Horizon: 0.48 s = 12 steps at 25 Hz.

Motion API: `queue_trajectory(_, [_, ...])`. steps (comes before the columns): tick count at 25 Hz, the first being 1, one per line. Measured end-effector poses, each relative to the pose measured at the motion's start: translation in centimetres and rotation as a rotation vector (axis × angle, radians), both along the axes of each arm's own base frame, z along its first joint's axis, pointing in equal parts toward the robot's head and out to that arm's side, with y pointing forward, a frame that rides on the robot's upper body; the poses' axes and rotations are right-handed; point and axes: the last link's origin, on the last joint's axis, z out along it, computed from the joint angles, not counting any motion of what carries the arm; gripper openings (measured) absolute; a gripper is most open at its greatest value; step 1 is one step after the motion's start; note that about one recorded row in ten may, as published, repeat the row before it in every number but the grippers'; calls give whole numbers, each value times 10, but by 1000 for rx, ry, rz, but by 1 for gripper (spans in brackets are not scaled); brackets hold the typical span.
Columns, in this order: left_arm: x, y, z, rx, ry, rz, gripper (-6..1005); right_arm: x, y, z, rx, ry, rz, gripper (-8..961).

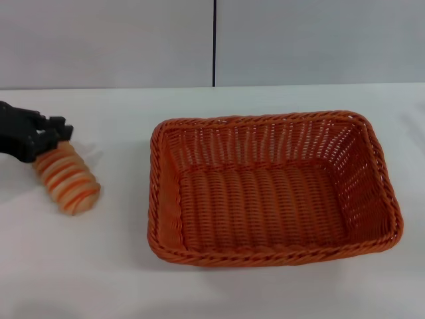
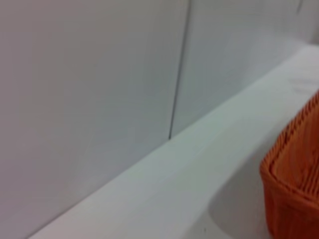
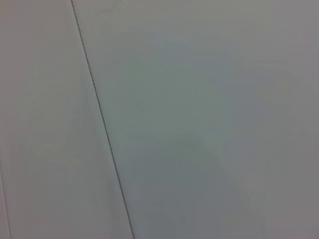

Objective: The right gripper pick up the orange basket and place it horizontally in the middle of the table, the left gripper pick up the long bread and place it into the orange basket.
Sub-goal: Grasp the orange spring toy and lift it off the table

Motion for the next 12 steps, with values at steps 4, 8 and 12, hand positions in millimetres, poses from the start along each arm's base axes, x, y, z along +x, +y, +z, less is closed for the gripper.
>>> queue_trajectory(4, [1,0,-11,-39,66,-43,89,2,-1,-3,-9,9,-10,545])
queue_trajectory(8, [3,1,-15,-68,124,-66,204,5,-2,-5,-11,12,-18,545])
queue_trajectory(12, [7,5,-21,-100,252,-96,351,6,-3,-6,-9,9,-22,545])
